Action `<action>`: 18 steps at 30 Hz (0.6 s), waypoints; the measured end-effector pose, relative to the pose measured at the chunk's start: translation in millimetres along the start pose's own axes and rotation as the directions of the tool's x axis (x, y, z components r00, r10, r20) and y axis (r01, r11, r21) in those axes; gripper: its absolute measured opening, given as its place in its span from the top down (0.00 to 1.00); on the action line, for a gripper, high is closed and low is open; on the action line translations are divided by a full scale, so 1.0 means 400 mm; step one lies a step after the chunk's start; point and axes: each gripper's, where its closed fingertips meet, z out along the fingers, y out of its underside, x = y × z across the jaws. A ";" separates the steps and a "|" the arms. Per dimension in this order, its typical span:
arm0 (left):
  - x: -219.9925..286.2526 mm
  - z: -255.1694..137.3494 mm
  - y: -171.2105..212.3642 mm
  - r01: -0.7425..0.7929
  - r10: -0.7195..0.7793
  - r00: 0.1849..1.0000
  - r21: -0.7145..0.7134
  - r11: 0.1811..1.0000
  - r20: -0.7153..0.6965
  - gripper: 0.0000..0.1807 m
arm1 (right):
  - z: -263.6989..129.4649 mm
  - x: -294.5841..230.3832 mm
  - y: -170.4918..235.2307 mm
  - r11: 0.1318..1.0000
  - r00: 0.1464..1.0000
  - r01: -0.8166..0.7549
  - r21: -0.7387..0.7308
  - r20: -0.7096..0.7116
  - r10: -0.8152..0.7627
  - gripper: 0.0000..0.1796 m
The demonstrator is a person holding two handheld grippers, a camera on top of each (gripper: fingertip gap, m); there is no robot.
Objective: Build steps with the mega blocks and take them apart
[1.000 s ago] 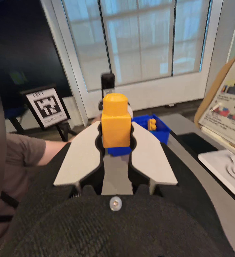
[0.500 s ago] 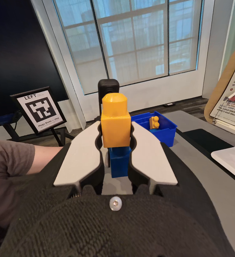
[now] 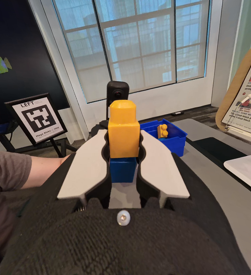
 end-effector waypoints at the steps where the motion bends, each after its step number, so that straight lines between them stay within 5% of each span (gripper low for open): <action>1: -0.002 0.000 0.004 -0.001 0.001 1.000 -0.012 1.000 0.002 0.77 | 0.000 0.002 0.001 1.000 1.000 -0.007 0.008 0.000 0.007 0.80; 18: -0.002 -0.002 -0.001 0.003 -0.003 1.000 -0.010 1.000 0.007 0.77 | -0.002 0.001 -0.002 0.997 0.995 -0.068 0.041 0.071 0.065 0.79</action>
